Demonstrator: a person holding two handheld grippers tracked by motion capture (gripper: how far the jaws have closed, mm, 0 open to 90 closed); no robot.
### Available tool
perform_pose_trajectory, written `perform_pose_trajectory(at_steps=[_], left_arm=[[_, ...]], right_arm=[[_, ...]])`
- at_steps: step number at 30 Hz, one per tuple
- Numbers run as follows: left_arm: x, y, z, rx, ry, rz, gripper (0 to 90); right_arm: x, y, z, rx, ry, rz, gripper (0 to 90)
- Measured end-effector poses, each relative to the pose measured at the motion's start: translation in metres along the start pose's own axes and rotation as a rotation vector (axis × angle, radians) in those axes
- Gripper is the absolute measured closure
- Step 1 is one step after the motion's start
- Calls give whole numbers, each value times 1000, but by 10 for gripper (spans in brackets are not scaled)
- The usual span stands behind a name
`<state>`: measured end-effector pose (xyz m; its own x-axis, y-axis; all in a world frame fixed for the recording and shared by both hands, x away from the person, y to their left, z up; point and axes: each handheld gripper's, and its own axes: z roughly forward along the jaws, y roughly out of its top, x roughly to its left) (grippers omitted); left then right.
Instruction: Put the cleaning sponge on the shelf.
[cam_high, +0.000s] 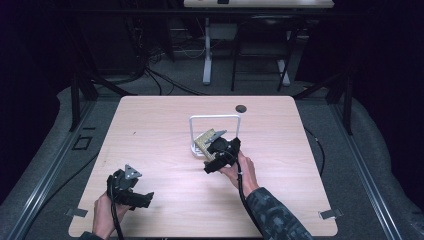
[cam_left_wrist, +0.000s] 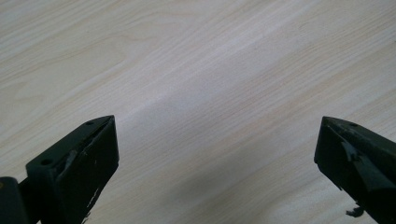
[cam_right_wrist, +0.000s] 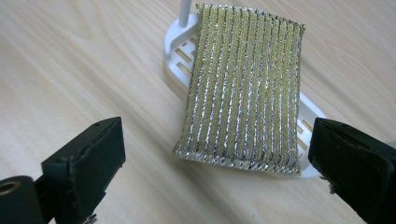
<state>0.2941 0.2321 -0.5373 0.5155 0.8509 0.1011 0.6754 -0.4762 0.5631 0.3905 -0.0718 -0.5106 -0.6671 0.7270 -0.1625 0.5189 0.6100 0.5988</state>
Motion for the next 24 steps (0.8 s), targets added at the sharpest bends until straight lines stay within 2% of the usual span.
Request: perform_pose_trajectory(at_steps=[8,14,24], left_arm=[[-3,2,2,4,-9,13,0],[-5,4,5,13,-17,24,0],[-9,8,11,25,-49,62,0]], right_arm=[[-3,-9,-32,-25,41,-8,36],[-4,-21,-55,-39,54,-13,39],[-10,-49,-96,-59,42,-14,44]])
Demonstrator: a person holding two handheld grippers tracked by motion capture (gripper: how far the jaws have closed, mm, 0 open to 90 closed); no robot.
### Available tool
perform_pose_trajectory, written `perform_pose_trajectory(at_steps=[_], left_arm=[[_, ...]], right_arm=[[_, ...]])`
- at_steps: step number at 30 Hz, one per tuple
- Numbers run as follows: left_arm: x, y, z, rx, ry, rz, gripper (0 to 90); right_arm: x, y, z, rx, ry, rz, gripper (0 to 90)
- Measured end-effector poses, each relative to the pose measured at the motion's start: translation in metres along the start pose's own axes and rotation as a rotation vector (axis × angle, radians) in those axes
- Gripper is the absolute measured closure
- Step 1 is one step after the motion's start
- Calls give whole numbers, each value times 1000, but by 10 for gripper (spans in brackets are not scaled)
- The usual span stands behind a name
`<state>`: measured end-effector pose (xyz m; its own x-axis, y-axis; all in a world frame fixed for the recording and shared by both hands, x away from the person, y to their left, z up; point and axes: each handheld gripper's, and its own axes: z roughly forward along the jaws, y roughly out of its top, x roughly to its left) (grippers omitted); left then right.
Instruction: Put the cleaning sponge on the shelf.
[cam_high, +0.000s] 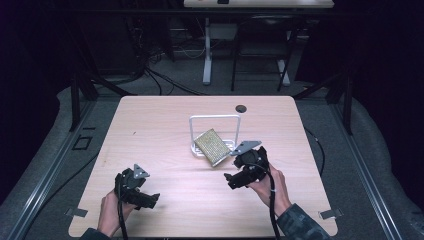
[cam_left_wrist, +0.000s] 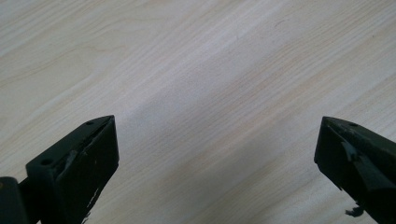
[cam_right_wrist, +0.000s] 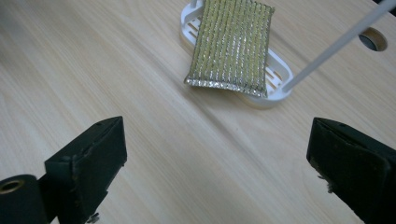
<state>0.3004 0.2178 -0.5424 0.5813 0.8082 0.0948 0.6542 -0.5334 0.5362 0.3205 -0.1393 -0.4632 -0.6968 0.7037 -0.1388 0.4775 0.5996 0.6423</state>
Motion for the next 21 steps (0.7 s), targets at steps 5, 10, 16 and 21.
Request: perform_pose_trajectory(at_steps=[5,10,16,21], left_arm=[[0,-1,1,7,-8,6,0],[-1,-1,4,21,-16,18,0],[-3,0,7,22,-19,34,0],[-6,2,4,-8,-33,66,0]], right_arm=[[-6,-19,-16,-2,-16,26,46],[-16,-37,-30,23,-41,40,46],[-29,-61,-49,23,-69,82,38],[-38,-84,-57,18,-79,138,35]])
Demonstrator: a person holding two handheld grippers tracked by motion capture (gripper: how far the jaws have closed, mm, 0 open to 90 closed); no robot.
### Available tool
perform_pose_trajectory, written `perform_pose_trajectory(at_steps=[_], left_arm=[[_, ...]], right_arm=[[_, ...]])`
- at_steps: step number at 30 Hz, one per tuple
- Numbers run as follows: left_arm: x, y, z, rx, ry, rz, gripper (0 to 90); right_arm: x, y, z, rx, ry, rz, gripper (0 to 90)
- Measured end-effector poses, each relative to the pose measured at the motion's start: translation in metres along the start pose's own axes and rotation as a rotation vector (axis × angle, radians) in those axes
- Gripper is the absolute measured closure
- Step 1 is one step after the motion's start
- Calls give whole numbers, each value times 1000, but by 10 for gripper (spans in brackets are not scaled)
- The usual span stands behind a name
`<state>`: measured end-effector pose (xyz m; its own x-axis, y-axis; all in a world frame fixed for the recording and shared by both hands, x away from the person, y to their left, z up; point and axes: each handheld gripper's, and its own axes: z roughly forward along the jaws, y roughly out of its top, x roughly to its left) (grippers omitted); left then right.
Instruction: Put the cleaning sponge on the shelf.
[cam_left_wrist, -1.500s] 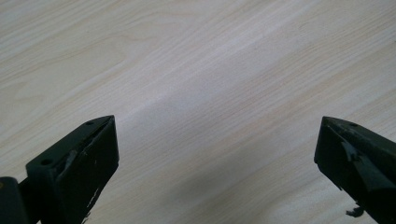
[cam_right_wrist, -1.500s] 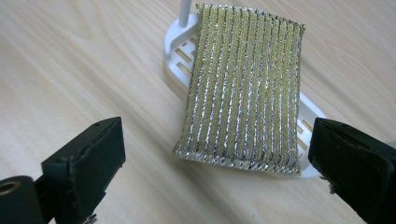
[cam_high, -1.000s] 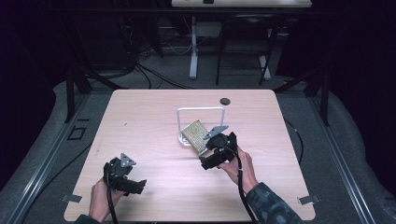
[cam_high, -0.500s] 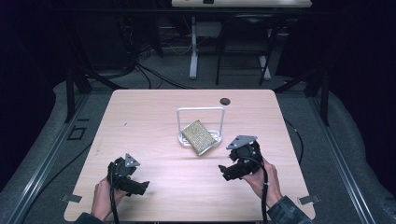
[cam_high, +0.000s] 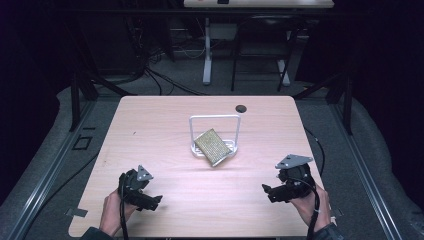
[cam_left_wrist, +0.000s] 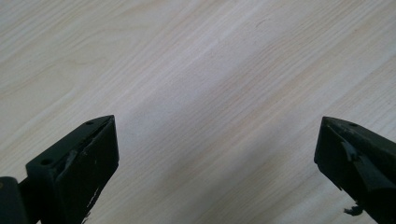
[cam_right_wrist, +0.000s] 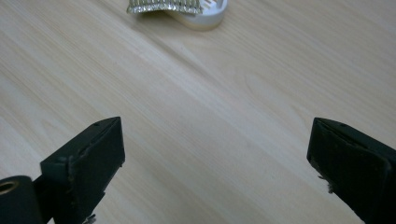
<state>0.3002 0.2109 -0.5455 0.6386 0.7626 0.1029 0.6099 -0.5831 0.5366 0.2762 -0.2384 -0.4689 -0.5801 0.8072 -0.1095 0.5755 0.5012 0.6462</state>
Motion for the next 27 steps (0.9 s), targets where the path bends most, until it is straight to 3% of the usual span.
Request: perform_pose_trajectory(at_steps=[5,7,12,18,24,27], left_arm=[[1,4,4,-7,-11,8,0],[1,7,7,8,-15,18,0],[-1,9,10,17,-24,53,0],[-1,11,13,21,-28,62,0],[-2,12,18,47,-29,73,0],[-2,12,19,42,-39,56,0]], right_arm=[[-11,-24,4,27,-12,57,33],[-13,-32,8,71,-25,56,4],[-16,-51,12,121,-94,58,0],[-24,-66,20,160,-59,116,0],[-22,-66,25,194,-51,79,0],[-20,-68,30,229,-47,62,0]])
